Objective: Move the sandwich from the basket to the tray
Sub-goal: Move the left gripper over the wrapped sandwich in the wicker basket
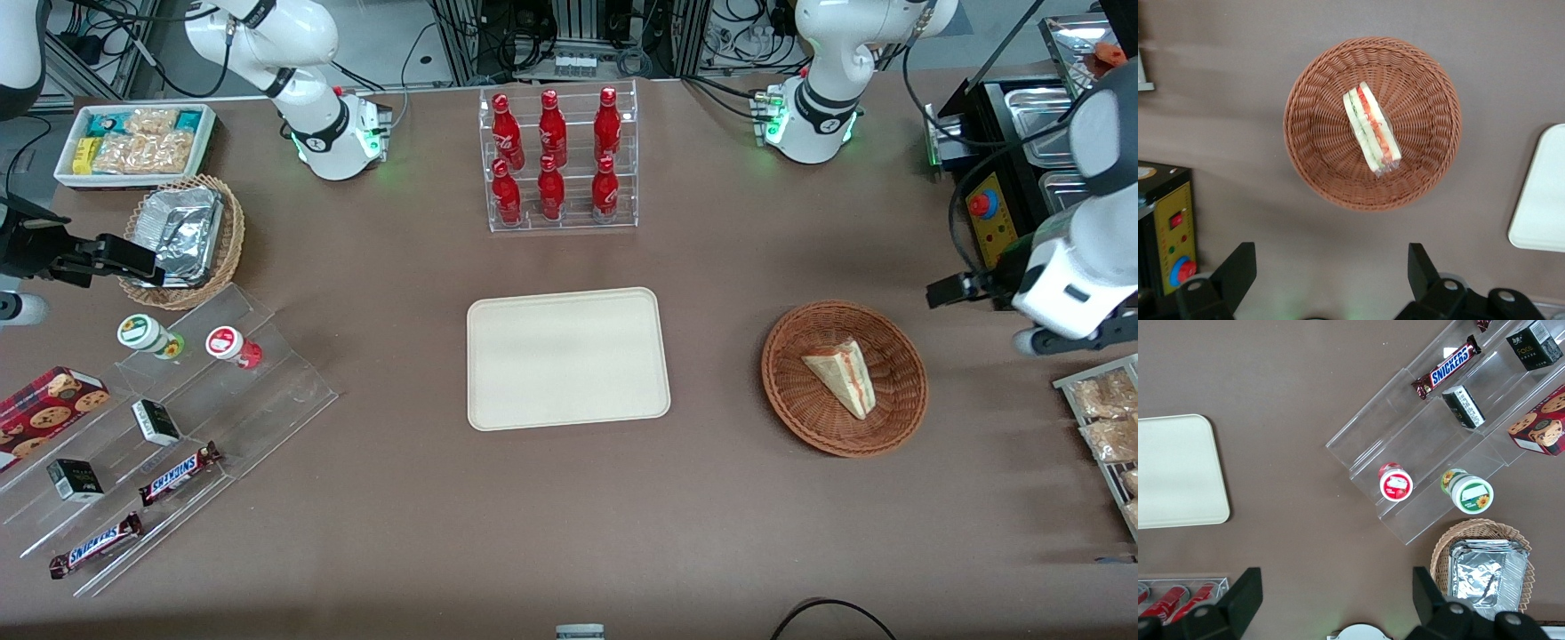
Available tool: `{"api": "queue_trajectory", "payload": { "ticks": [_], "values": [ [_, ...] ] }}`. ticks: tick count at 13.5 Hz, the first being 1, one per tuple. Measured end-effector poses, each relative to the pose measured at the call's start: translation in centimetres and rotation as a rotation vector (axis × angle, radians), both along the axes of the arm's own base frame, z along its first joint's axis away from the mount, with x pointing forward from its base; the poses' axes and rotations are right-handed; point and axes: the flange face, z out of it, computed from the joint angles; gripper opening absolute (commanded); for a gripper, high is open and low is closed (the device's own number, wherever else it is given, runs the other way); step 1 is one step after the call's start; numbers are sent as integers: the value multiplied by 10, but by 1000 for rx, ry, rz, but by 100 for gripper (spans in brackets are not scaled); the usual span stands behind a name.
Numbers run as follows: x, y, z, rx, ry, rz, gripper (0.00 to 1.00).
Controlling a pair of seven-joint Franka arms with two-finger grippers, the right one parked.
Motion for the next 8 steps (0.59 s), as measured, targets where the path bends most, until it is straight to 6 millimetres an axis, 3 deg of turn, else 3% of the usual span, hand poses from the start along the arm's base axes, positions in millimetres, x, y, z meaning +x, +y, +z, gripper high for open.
{"api": "queue_trajectory", "payload": {
  "ticks": [8],
  "values": [
    [-3, -7, -86, 16, -39, 102, 100]
  ]
}}
